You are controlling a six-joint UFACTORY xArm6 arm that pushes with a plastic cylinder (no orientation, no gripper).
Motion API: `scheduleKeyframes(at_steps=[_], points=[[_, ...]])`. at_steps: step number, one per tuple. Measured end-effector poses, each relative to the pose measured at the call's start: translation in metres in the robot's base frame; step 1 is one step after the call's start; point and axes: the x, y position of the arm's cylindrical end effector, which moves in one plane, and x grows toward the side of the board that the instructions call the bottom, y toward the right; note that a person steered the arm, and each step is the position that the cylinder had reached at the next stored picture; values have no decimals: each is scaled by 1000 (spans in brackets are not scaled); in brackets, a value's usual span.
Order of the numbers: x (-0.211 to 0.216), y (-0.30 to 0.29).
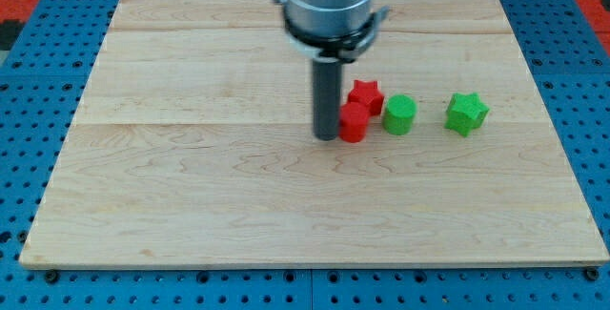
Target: Slide the red star and the red circle down a bit
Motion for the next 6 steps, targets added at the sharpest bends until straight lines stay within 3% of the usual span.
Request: scheduleKeyframes(at_steps=[2, 3, 4, 6], points=[[-23, 35], [-15, -41], [-70, -39], [-66, 74]])
